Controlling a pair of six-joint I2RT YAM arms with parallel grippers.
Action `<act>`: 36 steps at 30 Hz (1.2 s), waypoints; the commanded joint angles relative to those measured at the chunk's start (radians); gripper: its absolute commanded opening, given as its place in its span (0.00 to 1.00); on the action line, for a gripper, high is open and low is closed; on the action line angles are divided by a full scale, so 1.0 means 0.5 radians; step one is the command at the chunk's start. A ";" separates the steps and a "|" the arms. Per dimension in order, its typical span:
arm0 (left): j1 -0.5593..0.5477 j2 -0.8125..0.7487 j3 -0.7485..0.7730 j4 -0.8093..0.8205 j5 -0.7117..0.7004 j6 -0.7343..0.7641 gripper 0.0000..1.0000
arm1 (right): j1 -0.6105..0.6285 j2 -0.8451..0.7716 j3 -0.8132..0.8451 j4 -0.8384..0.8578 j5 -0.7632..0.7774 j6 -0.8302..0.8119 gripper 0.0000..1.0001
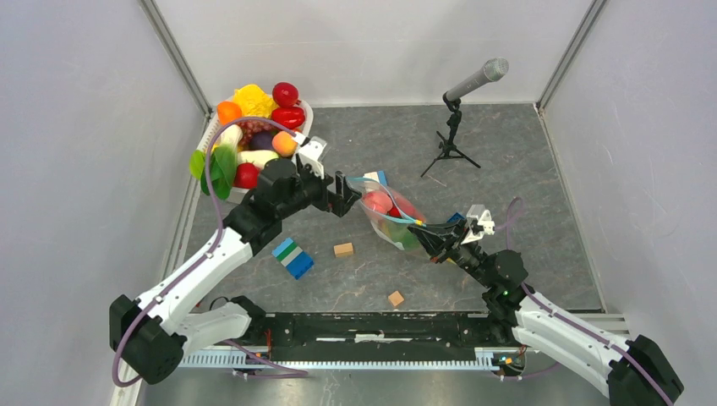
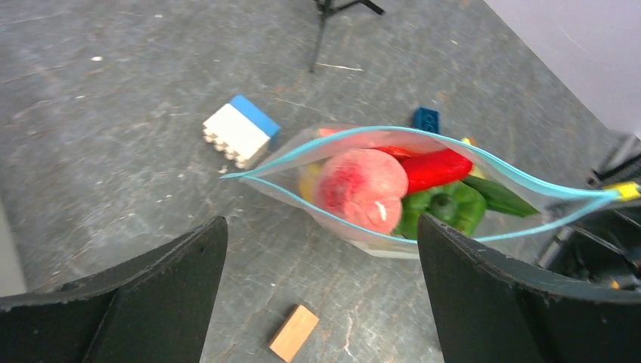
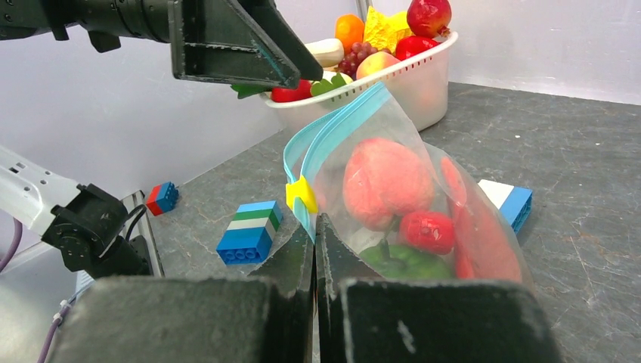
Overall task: Place the food in the zip-top bag and seal the zipper
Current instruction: Place the fake fruit in the zipper food storage bag, then zip the zipper food storage bag at the center of the board.
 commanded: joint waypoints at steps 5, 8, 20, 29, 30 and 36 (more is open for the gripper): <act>0.008 0.166 0.020 0.059 -0.428 -0.210 1.00 | -0.002 -0.043 -0.015 0.083 -0.018 -0.003 0.00; 0.039 0.278 0.000 0.215 -0.268 -0.310 1.00 | -0.002 -0.059 -0.017 0.062 -0.034 -0.012 0.00; 0.121 0.343 -0.069 0.447 -0.033 -0.516 0.50 | -0.002 -0.176 -0.029 -0.049 -0.015 -0.044 0.00; 0.126 0.325 0.009 0.333 0.080 -0.456 0.06 | -0.002 -0.189 -0.035 -0.060 -0.017 -0.042 0.00; 0.126 0.306 0.019 0.322 0.083 -0.457 0.03 | -0.002 -0.196 -0.036 -0.067 -0.012 -0.046 0.00; 0.126 0.044 0.141 0.082 -0.099 -0.394 0.02 | -0.002 -0.215 -0.005 -0.128 0.034 -0.098 0.00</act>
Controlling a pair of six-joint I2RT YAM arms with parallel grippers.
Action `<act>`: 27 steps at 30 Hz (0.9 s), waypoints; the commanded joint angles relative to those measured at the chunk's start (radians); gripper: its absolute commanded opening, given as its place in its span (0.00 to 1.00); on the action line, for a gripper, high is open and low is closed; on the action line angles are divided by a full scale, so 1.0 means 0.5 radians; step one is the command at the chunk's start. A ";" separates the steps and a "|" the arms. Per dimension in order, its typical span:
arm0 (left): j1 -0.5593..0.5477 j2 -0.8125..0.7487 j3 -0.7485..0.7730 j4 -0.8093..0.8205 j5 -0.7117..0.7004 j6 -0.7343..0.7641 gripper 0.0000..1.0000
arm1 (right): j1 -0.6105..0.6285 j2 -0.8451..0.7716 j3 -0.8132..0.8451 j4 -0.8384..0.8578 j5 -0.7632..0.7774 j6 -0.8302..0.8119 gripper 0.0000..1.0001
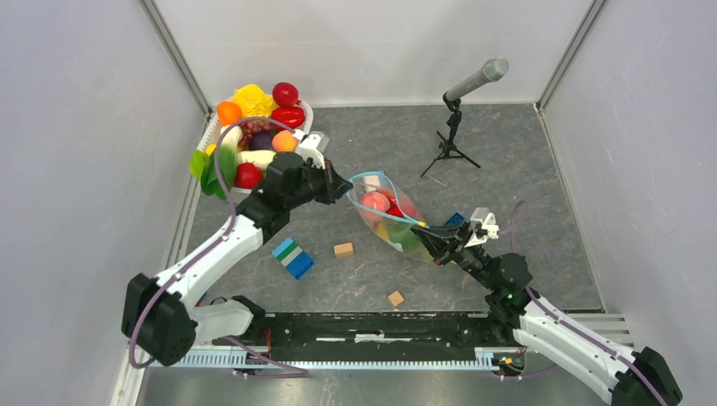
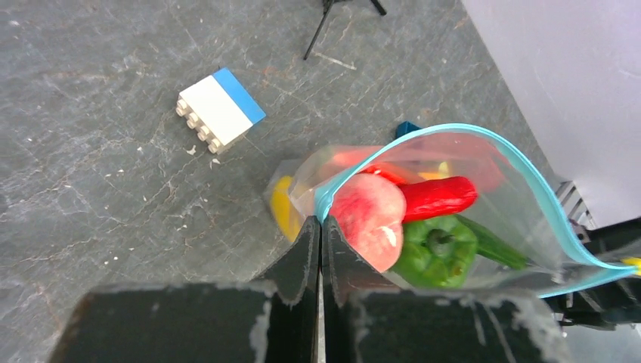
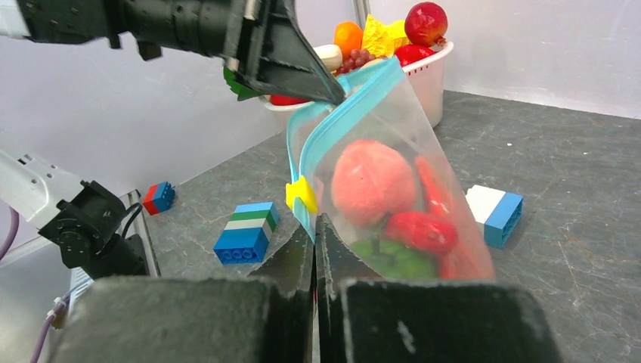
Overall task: Place the food in the zip-top bag and seal the zipper
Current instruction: Zip the zipper food storage bag at the center of the board.
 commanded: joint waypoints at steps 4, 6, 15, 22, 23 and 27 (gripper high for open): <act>0.009 -0.361 0.208 -0.239 -0.220 0.129 0.02 | -0.002 0.039 0.041 0.047 0.030 -0.080 0.00; 0.009 -0.367 0.212 -0.337 -0.239 0.154 0.08 | -0.002 0.093 0.058 0.073 0.023 -0.081 0.00; 0.009 -0.540 0.238 -0.567 -0.327 0.307 0.79 | -0.002 0.291 0.105 0.154 -0.030 -0.090 0.00; 0.009 -0.556 0.362 -0.499 0.263 0.561 0.94 | -0.002 0.275 0.155 0.050 -0.013 -0.176 0.00; 0.008 -0.541 0.381 -0.441 0.388 0.572 0.95 | -0.002 0.273 0.161 0.039 -0.013 -0.181 0.00; -0.007 -0.388 0.483 -0.235 1.122 0.703 0.95 | -0.002 0.273 0.164 0.043 -0.031 -0.175 0.00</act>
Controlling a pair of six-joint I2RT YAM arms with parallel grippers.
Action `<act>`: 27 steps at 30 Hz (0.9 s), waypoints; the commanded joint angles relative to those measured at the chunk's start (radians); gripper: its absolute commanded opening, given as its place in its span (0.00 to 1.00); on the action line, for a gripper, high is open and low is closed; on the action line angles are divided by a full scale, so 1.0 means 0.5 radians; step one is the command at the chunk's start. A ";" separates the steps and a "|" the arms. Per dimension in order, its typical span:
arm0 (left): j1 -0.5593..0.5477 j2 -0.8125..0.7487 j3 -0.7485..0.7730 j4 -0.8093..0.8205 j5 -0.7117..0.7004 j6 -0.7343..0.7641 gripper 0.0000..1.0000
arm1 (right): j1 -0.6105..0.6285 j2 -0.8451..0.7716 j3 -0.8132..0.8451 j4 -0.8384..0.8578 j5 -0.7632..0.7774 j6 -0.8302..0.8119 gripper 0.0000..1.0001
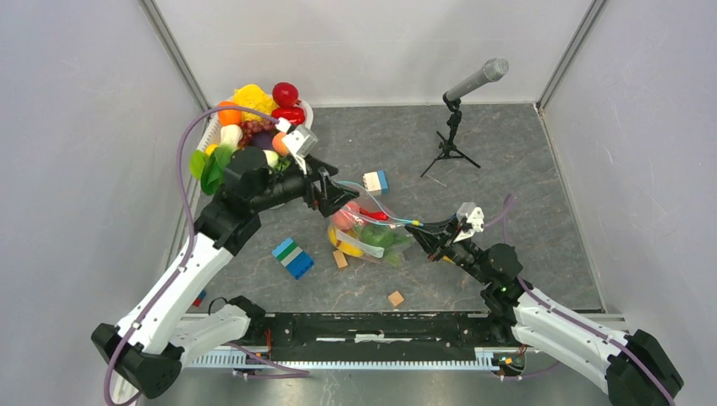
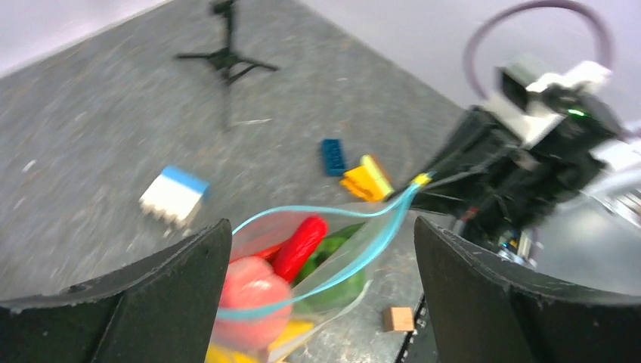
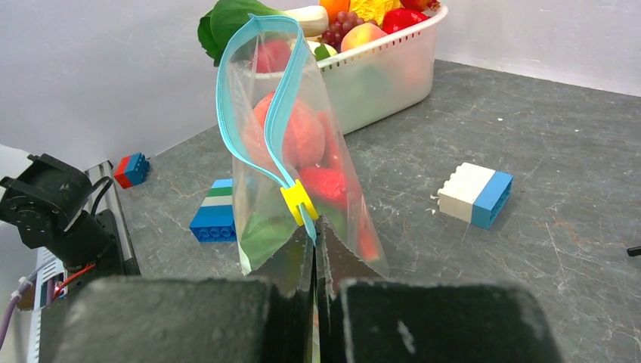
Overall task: Place the food in the zip-top bag and seal the zipper
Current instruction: Zip the zipper food storage bag at the center of the board.
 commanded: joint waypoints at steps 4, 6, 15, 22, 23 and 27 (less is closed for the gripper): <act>-0.101 0.311 0.245 0.258 0.903 0.521 0.91 | -0.002 -0.027 0.085 0.035 -0.052 -0.034 0.00; -0.175 0.383 0.291 0.235 0.885 0.581 0.90 | -0.002 -0.030 0.100 0.033 -0.079 -0.033 0.00; -0.629 0.641 0.381 0.026 0.481 1.017 0.81 | -0.002 -0.005 0.169 0.037 -0.225 -0.001 0.00; -0.743 0.757 0.468 0.027 0.308 1.107 0.64 | -0.002 0.021 0.178 0.047 -0.241 0.016 0.00; -0.750 0.767 0.468 0.025 0.296 1.117 0.60 | -0.002 0.026 0.182 0.045 -0.246 0.014 0.00; -0.774 0.785 0.446 0.003 0.274 1.139 0.54 | -0.002 0.049 0.188 0.047 -0.238 0.016 0.00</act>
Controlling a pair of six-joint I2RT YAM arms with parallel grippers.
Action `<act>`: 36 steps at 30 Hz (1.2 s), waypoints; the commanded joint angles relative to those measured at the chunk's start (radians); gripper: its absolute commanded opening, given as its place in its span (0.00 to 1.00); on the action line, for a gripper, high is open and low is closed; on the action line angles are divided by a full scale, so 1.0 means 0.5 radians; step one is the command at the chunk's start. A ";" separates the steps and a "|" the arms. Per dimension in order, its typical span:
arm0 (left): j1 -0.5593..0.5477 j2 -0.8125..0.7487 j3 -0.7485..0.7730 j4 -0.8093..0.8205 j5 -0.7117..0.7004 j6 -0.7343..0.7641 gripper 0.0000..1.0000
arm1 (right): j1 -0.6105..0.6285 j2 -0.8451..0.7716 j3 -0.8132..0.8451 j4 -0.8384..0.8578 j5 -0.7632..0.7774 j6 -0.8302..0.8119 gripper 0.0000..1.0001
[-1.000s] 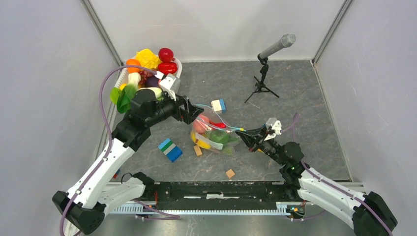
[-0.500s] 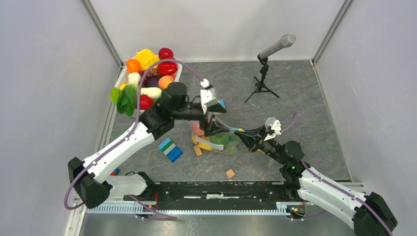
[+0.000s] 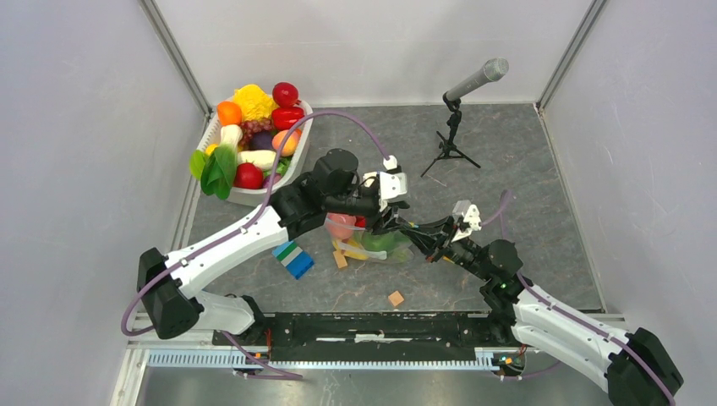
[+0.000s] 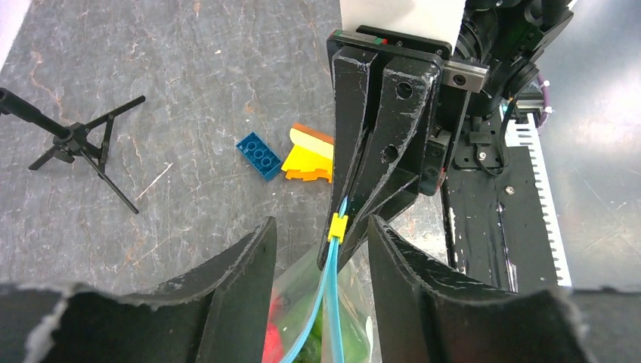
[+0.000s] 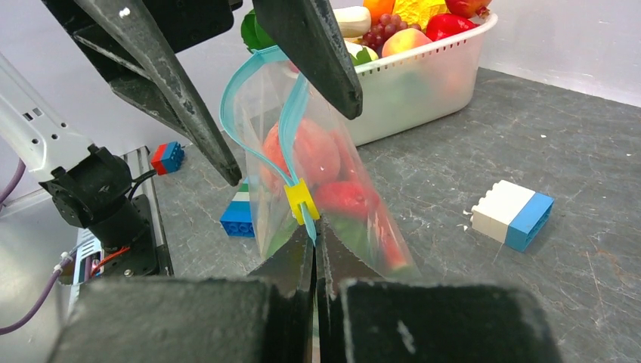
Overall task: Place the food in the zip-top bag and seal the zipper
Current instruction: Zip the zipper food storage bag at the center of the board.
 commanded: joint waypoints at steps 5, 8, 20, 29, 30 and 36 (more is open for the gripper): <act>-0.045 0.024 0.038 -0.044 -0.054 0.157 0.51 | -0.002 0.036 0.103 0.089 -0.025 0.012 0.00; -0.064 0.043 0.040 -0.047 -0.077 0.157 0.47 | -0.002 0.049 0.103 0.105 -0.026 0.020 0.00; -0.076 0.050 0.030 -0.077 -0.154 0.190 0.21 | -0.002 0.035 0.100 0.097 -0.026 0.018 0.00; -0.077 0.046 0.016 -0.226 -0.152 0.276 0.02 | -0.002 0.012 0.081 0.098 0.026 0.017 0.00; -0.077 0.042 0.013 -0.224 -0.146 0.277 0.02 | -0.002 0.011 0.078 0.097 0.032 0.020 0.00; -0.077 0.075 0.052 -0.186 -0.096 0.230 0.30 | -0.002 0.012 0.065 0.115 0.028 0.032 0.00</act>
